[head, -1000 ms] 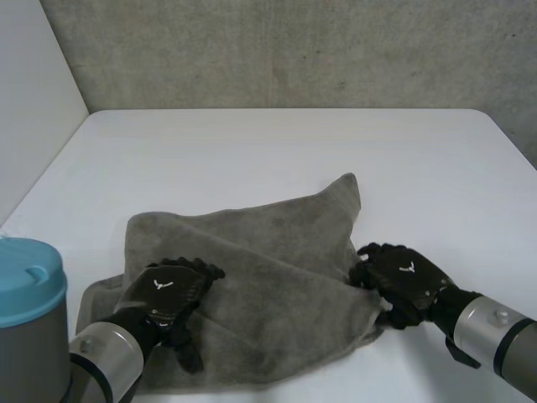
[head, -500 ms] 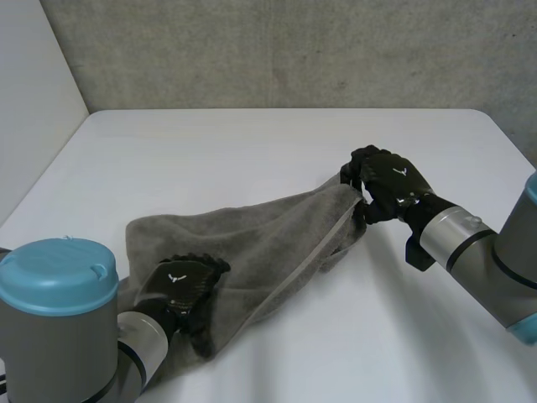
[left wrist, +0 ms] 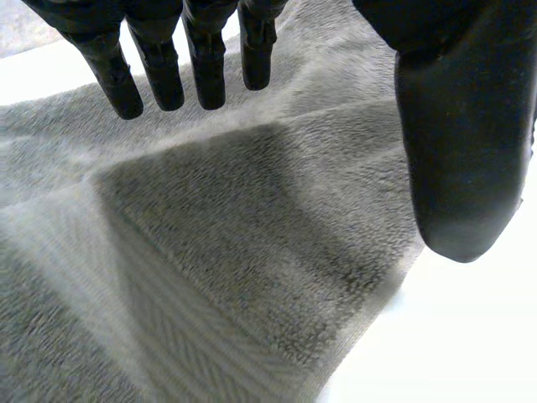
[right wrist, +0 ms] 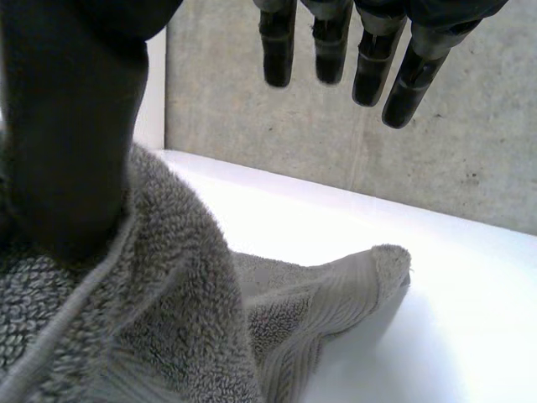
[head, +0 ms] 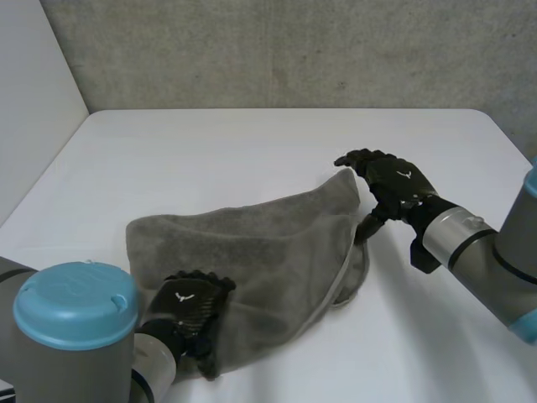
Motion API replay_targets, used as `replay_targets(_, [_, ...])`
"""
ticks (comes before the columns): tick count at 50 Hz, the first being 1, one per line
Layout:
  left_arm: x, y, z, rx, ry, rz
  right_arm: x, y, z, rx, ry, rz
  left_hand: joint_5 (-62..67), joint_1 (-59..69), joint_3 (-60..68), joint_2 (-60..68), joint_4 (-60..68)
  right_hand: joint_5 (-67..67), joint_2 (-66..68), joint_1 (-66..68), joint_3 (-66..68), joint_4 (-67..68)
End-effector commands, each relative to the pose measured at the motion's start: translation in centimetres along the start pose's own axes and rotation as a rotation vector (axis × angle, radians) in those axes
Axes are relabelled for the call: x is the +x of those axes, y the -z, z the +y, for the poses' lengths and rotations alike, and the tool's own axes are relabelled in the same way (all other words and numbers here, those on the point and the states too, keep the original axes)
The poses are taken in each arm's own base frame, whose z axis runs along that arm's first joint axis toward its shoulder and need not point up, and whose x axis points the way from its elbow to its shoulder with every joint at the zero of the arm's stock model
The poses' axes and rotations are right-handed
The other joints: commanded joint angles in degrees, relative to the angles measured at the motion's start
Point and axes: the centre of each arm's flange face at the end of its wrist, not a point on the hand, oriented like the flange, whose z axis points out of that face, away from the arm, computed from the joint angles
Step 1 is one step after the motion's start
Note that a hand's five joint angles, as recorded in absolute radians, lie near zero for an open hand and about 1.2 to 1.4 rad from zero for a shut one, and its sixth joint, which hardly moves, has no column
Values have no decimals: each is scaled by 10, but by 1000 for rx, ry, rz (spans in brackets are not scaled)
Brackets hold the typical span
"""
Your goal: Fold the towel.
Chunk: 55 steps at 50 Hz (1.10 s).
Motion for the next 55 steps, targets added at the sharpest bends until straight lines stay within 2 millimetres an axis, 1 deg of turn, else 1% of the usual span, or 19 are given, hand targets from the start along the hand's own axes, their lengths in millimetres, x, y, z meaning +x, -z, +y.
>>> replay_targets(1, [-17, 6, 1, -28, 23, -58, -14, 28, 2, -37, 162, -34, -5, 8, -25, 0, -29, -35, -48, -47, -4, -34])
replay_targets(3, [-17, 8, 1, -25, 23, -59, -22, 39, 13, -75, 227, -78, -5, 8, -25, 0, -29, -35, -48, -47, -4, -34])
replay_targets(6, [-16, 11, 2, -24, 21, -58, -29, 48, 22, -110, 271, -120, 0, 13, -25, 5, -29, -35, -48, -47, -4, -34])
replay_targets(11, [-9, 19, 5, -21, -7, -42, -35, 57, 34, -156, 295, -156, 3, 16, -25, 8, -29, -35, -48, -47, -4, -34])
replay_targets(17, [-13, 20, 6, -25, -19, -89, -37, 58, 39, -171, 296, -165, 3, 16, -25, 8, -29, -35, -48, -47, -4, -34])
replay_targets(19, [-18, 21, 10, -42, -22, -128, -35, 58, 39, -172, 291, -170, 5, 18, -25, 10, -29, -35, -48, -47, -4, -34])
replay_targets(25, [-28, 20, 7, -43, -44, -173, -36, 58, 39, -170, 288, -184, 5, 18, -25, 10, -29, -35, -48, -47, -4, -34])
replay_targets(30, [-44, 11, -2, -20, -36, -230, -37, 58, 40, -170, 288, -193, 2, 15, -25, 6, -29, -35, -48, -47, -4, -34])
replay_targets(33, [-46, 7, -6, -2, -29, -238, -37, 58, 40, -169, 288, -198, 2, 15, -25, 6, -29, -35, -48, -47, -4, -34])
replay_targets(35, [-49, -3, -10, 23, -18, -252, -38, 58, 40, -168, 286, -207, 3, 16, -25, 8, -29, -35, -48, -47, -4, -34])
replay_targets(36, [-49, -3, -10, 23, -18, -252, -38, 58, 40, -169, 286, -207, 3, 16, -25, 8, -29, -35, -48, -47, -4, -34])
replay_targets(38, [-52, -14, -7, 12, -15, -260, -38, 59, 41, -172, 283, -209, 3, 16, -25, 8, -29, -35, -48, -47, -4, -34])
replay_targets(44, [-54, -27, -5, -1, -12, -265, -39, 60, 43, -177, 280, -211, 5, 18, -25, 10, -29, -35, -48, -47, -4, -34])
replay_targets(46, [-54, -36, -2, -19, -15, -264, -39, 60, 43, -177, 280, -211, 45, 58, -25, 50, -29, -35, -48, -47, -4, -34])
replay_targets(49, [-53, -41, 0, -27, -16, -263, -39, 60, 43, -177, 280, -211, 88, 100, -25, 92, -29, -35, -48, -47, -4, -34])
replay_targets(50, [-53, -44, 2, -34, -17, -263, -39, 60, 43, -177, 280, -211, 167, 180, -25, 172, -29, -35, -48, -47, -4, -34])
replay_targets(52, [-53, -52, 5, -48, -22, -262, -39, 60, 43, -177, 280, -211, 409, 422, -25, 414, -29, -35, -48, -47, -4, -34])
replay_targets(53, [-53, -52, 5, -49, -22, -262, -39, 60, 43, -177, 280, -211, 410, 423, -25, 415, -29, -35, -48, -47, -4, -34])
replay_targets(55, [-53, -58, 4, -49, -29, -257, -39, 59, 43, -176, 281, -211, 531, 544, -25, 535, -29, -35, -48, -47, -4, -34])
